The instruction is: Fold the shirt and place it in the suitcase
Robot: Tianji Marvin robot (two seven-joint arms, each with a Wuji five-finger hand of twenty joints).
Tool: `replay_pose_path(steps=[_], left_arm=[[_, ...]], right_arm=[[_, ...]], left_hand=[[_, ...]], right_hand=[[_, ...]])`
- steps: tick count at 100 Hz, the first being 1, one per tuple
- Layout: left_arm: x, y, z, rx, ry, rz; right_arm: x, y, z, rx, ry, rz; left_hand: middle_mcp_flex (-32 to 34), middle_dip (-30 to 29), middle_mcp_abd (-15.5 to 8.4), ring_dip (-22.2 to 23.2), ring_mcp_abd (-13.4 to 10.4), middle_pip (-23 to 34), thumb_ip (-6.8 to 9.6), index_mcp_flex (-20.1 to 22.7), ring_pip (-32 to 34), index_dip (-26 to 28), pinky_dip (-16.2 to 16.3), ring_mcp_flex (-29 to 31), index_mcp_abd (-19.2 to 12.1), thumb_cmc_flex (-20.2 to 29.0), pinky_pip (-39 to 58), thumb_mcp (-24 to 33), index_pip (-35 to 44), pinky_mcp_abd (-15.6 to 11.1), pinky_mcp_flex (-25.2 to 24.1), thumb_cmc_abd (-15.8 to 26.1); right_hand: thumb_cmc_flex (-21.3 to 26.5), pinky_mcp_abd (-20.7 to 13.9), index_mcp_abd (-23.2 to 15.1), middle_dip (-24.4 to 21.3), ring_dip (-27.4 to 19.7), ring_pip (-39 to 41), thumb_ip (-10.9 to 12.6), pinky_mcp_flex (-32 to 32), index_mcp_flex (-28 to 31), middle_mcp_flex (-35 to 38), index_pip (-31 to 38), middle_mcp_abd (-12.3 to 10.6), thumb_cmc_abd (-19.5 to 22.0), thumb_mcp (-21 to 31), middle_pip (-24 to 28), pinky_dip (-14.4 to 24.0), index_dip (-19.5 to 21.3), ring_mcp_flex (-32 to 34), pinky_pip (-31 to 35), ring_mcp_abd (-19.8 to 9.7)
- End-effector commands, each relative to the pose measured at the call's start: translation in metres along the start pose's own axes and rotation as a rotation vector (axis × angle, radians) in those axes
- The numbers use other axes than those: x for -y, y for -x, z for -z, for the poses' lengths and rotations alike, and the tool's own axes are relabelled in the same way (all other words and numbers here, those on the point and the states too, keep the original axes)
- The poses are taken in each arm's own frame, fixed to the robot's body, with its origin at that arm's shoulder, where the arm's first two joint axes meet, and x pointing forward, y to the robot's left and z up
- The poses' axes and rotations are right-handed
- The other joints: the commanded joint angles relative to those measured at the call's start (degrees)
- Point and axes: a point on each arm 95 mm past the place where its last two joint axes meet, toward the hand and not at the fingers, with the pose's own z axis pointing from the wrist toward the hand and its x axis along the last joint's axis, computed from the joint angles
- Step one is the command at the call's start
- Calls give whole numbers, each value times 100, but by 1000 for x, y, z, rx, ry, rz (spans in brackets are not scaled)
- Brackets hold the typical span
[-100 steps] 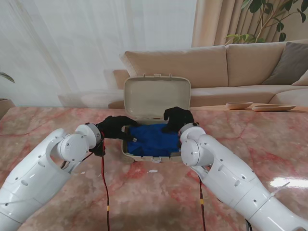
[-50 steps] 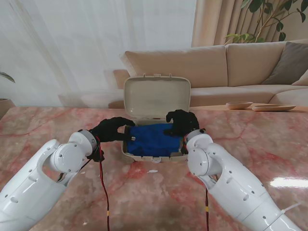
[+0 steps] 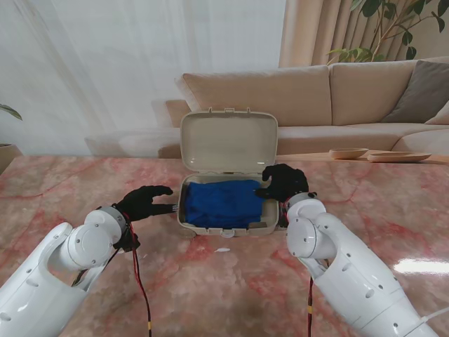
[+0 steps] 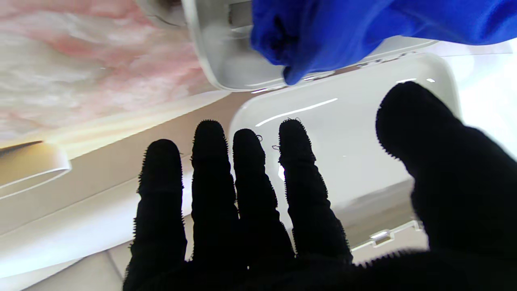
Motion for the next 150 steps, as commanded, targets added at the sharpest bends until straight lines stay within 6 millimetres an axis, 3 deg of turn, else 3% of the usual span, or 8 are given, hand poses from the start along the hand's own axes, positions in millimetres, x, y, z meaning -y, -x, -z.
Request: replay_pose_path(steps=[1,15,33,42,78,150], left_arm=[[-4,8,3,23,8,8],[-6,19,6,90,0,79],[-10,29,2,146,-13,191],[-12,33,-1,162,-3,230],[-19,39,-15,186,55,292],[-32,38,-30,150,140,350]], right_arm=[[8,16,1,51,-36,5],[10,31,-1,113,-55,2],[16,46,-2,185,-88,-19],[19,52,-3,212,-105,-22],[34,67,-9,261,-190,-58],[54,57,-7,190,-261,-122]], left_hand=[[148,22,-145,99,105,-5,88,-205,174,-142,57,140,220,107,206,-211,-158,55,15,234],[139,6,19,128,161,-17,90,-208,210,-303,45,136,473,9,244,-219,-416,66,4,380],[198,26,18,170,241,-6,53,-312,262,-425,51,142,742,105,319,-224,-634,104,43,825],[147,17,63,167,251,-36,33,-343,255,-477,19,71,778,-94,311,-302,-705,66,-9,996],[67,-6,157,96,246,-156,45,-285,153,-525,-196,-149,779,-374,115,-296,-742,-28,-181,1161],[11,1,118,50,156,-253,45,-139,0,-428,-218,-267,475,-469,-24,-316,-616,20,-323,1209]], right_hand=[[-214,97,107,-94,-82,-37,236,-118,-79,-111,-96,124,127,-112,-52,-93,34,-131,99,95],[-258,84,148,-77,-31,40,243,-131,-92,-166,-150,158,265,-273,-55,-61,29,-161,148,120],[-337,50,222,-75,-3,74,241,-226,-154,-320,-261,205,522,-535,-72,-21,20,-379,179,130],[-363,25,260,-78,2,86,250,-307,-195,-527,-334,238,638,-669,-89,19,18,-540,197,139],[-448,12,288,-122,-6,102,243,-435,-155,-591,-427,263,940,-940,-148,59,27,-657,132,171],[-289,2,55,-170,-31,13,269,-470,43,-572,-255,256,1164,-1007,-251,139,161,-718,98,148]])
